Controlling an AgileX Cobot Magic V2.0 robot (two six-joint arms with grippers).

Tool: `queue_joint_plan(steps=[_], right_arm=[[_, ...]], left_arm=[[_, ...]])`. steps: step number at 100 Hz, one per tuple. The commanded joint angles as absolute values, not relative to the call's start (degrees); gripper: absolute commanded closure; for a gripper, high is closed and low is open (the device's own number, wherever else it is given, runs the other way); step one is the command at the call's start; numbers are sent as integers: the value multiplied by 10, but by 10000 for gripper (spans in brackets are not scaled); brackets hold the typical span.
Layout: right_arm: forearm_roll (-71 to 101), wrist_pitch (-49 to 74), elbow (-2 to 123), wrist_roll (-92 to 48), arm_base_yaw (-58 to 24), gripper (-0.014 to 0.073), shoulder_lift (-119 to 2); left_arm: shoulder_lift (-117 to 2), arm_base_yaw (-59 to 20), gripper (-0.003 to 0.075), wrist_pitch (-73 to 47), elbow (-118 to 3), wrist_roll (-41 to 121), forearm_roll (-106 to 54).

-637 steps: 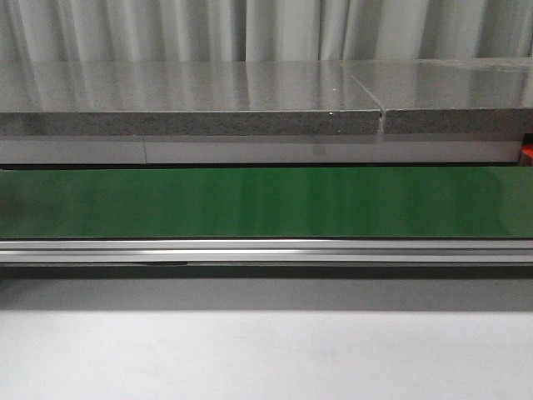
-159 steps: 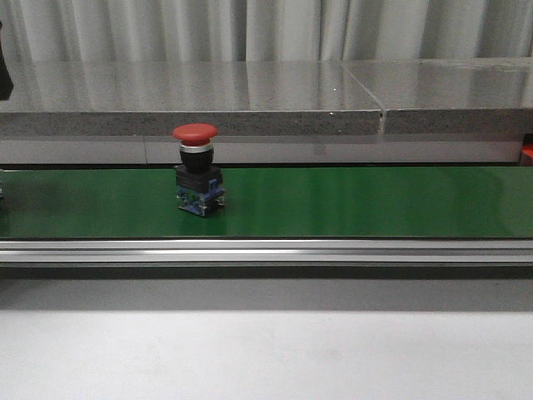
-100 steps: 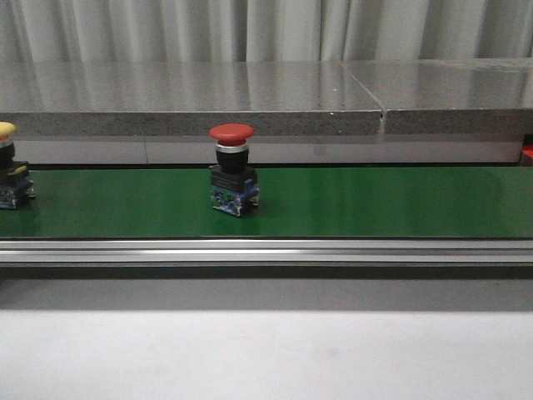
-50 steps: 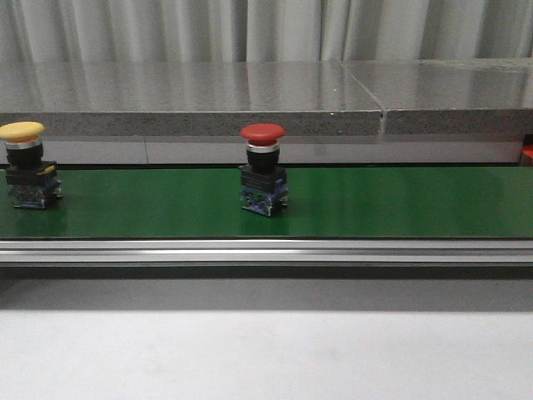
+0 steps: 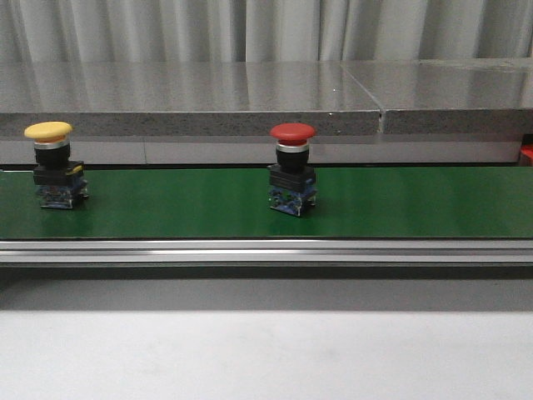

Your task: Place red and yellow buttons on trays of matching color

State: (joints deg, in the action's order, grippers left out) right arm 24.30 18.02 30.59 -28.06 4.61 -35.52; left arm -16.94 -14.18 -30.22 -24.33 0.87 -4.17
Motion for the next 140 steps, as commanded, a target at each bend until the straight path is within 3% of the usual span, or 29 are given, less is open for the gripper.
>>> queue_joint_plan(steps=[1, 24, 33, 40, 57, 61, 71, 105, 140], right_arm=[[251, 140, 322, -286, 46, 662, -354], [251, 150, 322, -286, 46, 656, -354], [251, 169, 322, -286, 46, 594, -354], [251, 185, 322, -286, 46, 474, -354], [255, 209, 322, -286, 46, -10, -354], [255, 211, 322, -286, 46, -80, -354], [255, 223, 322, -286, 46, -36, -355], [255, 273, 325, -286, 43, -32, -435], [255, 280, 405, -286, -36, -32, -576]], left_arm=[[-174, -147, 739, -252, -258, 7, -52], [-174, -147, 739, -252, -258, 7, -52], [-174, -147, 739, -252, -258, 7, -52], [-174, -147, 739, -252, -258, 7, -52], [-174, -147, 739, -252, -258, 7, -52], [-174, -147, 739, -252, -258, 7, -52], [-174, -147, 739, -252, -258, 7, -52], [-174, -147, 739, -252, -258, 7, -52], [-174, -147, 739, -252, -258, 7, -52]])
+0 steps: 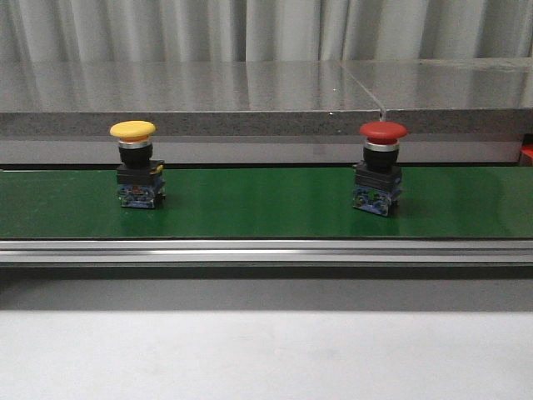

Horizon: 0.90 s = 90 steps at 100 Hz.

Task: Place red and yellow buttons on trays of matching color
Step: 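Lower the right gripper onto the red button on the conveyor and grasp it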

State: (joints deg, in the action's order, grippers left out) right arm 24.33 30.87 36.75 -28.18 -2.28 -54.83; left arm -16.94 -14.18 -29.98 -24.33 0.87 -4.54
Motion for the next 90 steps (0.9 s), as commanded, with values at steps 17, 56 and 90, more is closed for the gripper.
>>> queue_joint_plan(steps=[17, 56, 90], right_arm=[[255, 280, 453, -286, -56, -32, -659], [255, 287, 543, -286, -82, -32, -802], [255, 276, 574, -286, -84, 314, -856]], left_arm=[[-174, -147, 739, -252, -258, 7, -52], [-174, -147, 739, -252, -258, 7, -52], [-174, -147, 739, -252, -258, 7, -52]])
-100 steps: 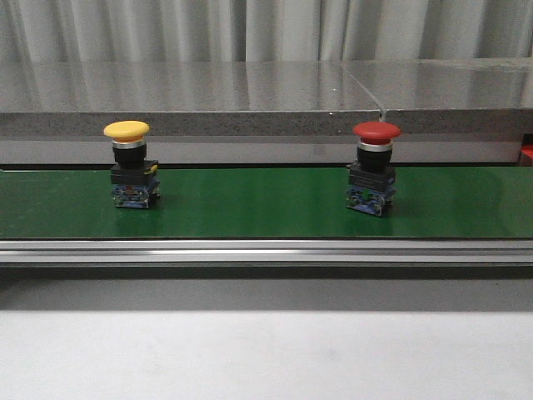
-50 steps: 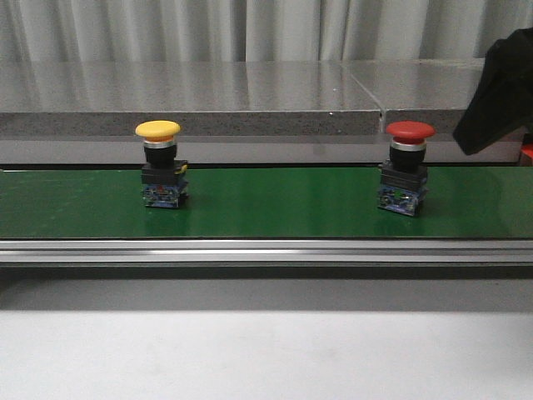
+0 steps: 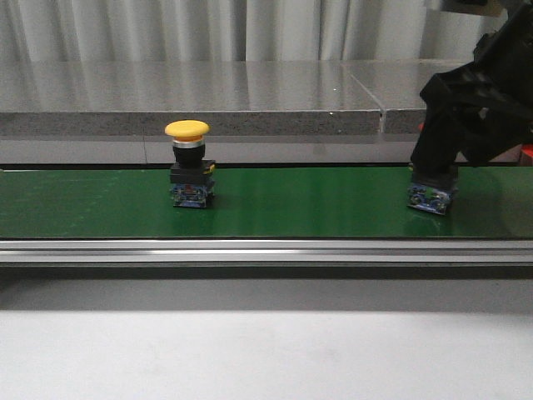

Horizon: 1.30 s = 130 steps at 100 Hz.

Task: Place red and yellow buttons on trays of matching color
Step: 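Lower the right gripper onto the red button on the conveyor and grasp it, then carry the red button into the red tray and open the right gripper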

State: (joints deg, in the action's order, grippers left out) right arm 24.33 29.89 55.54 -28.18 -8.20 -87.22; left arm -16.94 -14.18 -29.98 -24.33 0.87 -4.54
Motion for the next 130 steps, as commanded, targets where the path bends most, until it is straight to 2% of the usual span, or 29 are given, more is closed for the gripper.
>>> queue_joint_plan(steps=[1, 4, 11, 29, 50, 64, 83, 102, 130], right_arm=[[255, 276, 574, -286, -84, 328, -856], [255, 276, 574, -286, -84, 385, -856], [255, 276, 575, -286, -84, 446, -856], [254, 303, 593, -286, -83, 451, -854], [230, 379, 678, -286, -47, 451, -854], [200, 406, 738, -286, 13, 451, -854], [198, 411, 798, -286, 137, 451, -860], [199, 410, 855, -286, 240, 451, -906], [204, 408, 965, -286, 307, 451, -1039]], left_arm=[[-174, -147, 739, -252, -258, 7, -52], [-174, -147, 739, -252, -258, 7, -52], [-174, -147, 739, -252, -258, 7, -52], [-174, -147, 739, -252, -258, 7, -52], [-174, -147, 739, -252, -258, 7, -52], [-174, -147, 739, -252, -258, 7, -52], [-174, -147, 739, -252, -258, 7, -52], [-174, -147, 739, -252, -258, 7, -52], [-174, -147, 739, -252, -258, 7, -52]])
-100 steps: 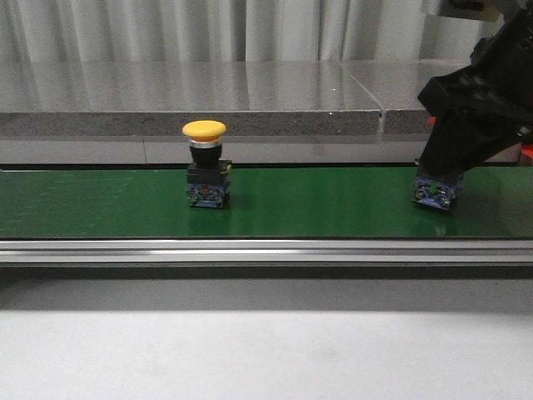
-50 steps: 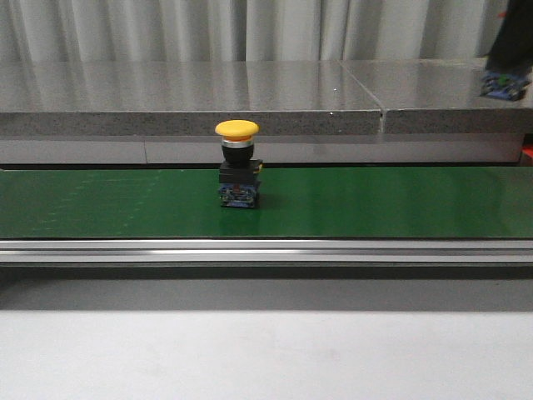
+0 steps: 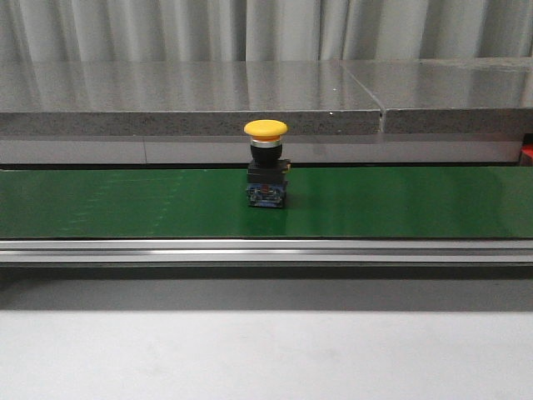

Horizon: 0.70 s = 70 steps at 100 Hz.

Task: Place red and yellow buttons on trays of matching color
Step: 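Carry the red button into the red tray and open the right gripper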

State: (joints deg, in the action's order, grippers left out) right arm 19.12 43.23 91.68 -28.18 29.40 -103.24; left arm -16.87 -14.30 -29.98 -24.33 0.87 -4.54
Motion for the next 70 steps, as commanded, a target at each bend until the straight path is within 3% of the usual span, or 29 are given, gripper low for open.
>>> queue_joint_plan(steps=[1, 35, 70], right_arm=[[204, 408, 967, -286, 308, 451, -1046], [205, 408, 1083, -276, 327, 451, -1186], [206, 399, 1111, -276, 327, 451, -1250]], left_arm=[[-174, -147, 739, -252, -258, 7, -52], [-174, -147, 739, -252, -258, 7, -52], [-174, -147, 739, -252, -258, 7, -52]])
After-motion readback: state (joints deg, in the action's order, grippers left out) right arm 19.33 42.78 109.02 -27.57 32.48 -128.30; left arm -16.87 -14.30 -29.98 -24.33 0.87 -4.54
